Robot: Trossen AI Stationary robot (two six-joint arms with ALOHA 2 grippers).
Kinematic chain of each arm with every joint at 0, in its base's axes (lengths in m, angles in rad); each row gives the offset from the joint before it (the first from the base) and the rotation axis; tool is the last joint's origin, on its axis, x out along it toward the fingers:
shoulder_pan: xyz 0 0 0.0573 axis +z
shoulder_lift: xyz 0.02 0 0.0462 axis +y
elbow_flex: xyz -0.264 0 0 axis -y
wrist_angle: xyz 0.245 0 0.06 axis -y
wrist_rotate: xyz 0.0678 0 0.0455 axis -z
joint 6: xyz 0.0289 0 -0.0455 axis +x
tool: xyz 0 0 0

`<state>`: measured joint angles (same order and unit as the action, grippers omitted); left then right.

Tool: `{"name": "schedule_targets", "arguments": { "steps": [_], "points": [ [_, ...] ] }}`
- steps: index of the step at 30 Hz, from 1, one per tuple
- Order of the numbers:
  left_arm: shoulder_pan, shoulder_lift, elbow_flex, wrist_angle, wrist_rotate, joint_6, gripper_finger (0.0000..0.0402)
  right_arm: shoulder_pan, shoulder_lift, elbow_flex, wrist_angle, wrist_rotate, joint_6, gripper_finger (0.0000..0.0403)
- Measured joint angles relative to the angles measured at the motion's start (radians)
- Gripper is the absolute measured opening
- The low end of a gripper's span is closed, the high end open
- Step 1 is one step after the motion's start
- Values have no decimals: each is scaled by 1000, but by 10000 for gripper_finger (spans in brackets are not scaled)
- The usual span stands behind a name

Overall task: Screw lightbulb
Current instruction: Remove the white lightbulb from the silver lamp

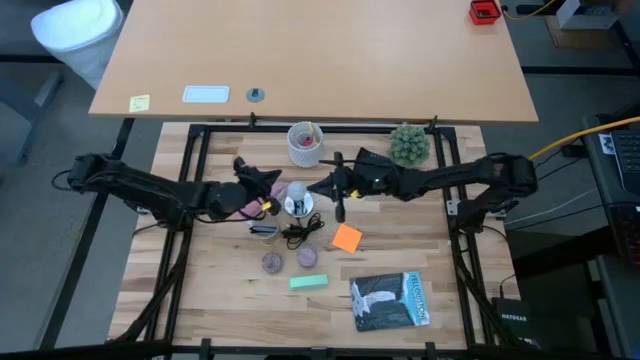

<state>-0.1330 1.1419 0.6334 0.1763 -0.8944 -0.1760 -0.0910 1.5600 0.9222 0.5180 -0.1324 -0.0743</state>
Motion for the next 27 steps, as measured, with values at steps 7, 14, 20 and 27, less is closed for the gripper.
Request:
{"name": "schedule_targets", "arguments": {
  "steps": [7, 14, 20, 27],
  "points": [
    [-51, -138, 0, -5, 0, 81, 1, 0, -166, 1, -229, 0, -65, 7],
    [-108, -224, 0, -63, 0, 132, 1, 16, -261, 1, -475, 9, -36, 7],
    [-118, -237, 0, -144, 0, 97, 1, 92, -261, 1, -549, 57, -26, 7],
    [-118, -235, 0, -175, 0, 99, 1, 209, -258, 1, -527, 204, -23, 7]
  ]
}}
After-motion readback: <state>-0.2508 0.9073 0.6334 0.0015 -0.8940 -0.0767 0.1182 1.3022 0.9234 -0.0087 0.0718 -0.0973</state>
